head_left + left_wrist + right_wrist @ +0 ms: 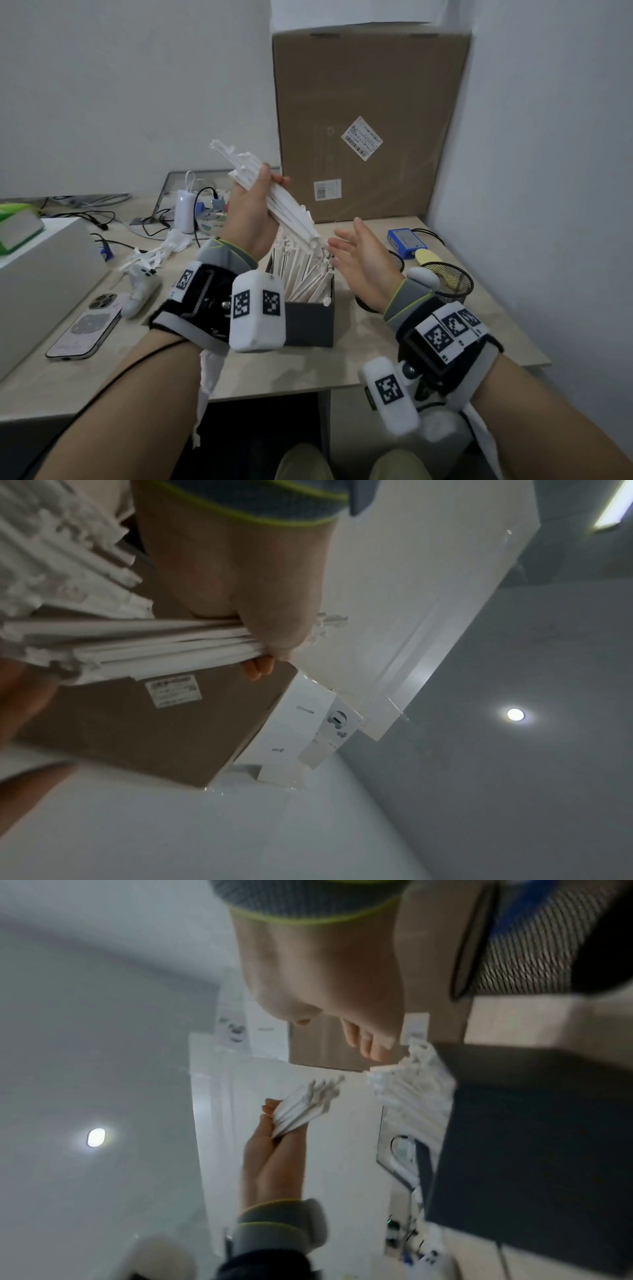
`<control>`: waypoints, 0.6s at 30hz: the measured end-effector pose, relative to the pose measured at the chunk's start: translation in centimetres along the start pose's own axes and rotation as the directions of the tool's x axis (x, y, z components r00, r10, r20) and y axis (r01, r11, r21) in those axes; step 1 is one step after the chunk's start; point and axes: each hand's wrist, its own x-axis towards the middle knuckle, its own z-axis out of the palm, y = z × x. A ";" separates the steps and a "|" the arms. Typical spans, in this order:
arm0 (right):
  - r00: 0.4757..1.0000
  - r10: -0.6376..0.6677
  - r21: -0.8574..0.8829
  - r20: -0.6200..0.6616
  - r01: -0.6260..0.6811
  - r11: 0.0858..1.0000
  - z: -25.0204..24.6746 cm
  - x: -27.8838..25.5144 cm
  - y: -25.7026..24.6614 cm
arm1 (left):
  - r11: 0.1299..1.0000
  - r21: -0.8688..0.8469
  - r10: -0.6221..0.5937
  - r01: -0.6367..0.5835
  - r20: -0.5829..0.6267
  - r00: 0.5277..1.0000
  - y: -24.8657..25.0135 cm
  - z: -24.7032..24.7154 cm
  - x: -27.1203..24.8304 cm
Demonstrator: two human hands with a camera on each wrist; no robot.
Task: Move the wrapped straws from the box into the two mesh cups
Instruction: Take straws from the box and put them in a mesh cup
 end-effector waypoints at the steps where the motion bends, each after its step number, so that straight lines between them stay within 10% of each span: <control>1: 0.998 0.056 0.129 0.042 -0.061 0.990 0.2 0.0 -0.1 | 1.000 -0.012 -0.008 0.008 0.019 1.000 -0.4 0.7 -0.4; 10: 0.968 0.067 0.451 0.243 -0.174 0.875 0.5 -0.4 -0.4 | 0.991 0.094 -0.109 0.098 0.127 0.986 -4.3 3.9 -3.0; 15: 0.979 0.139 0.097 0.149 -0.154 0.983 -0.9 0.1 -1.2 | 0.968 0.238 -0.124 0.075 0.198 0.972 -4.3 4.3 -3.3; 18: 0.967 -0.248 -0.335 0.055 0.252 0.908 -1.2 -0.5 -5.2 | 0.915 0.403 -0.123 0.011 0.251 0.960 -4.6 4.2 -3.2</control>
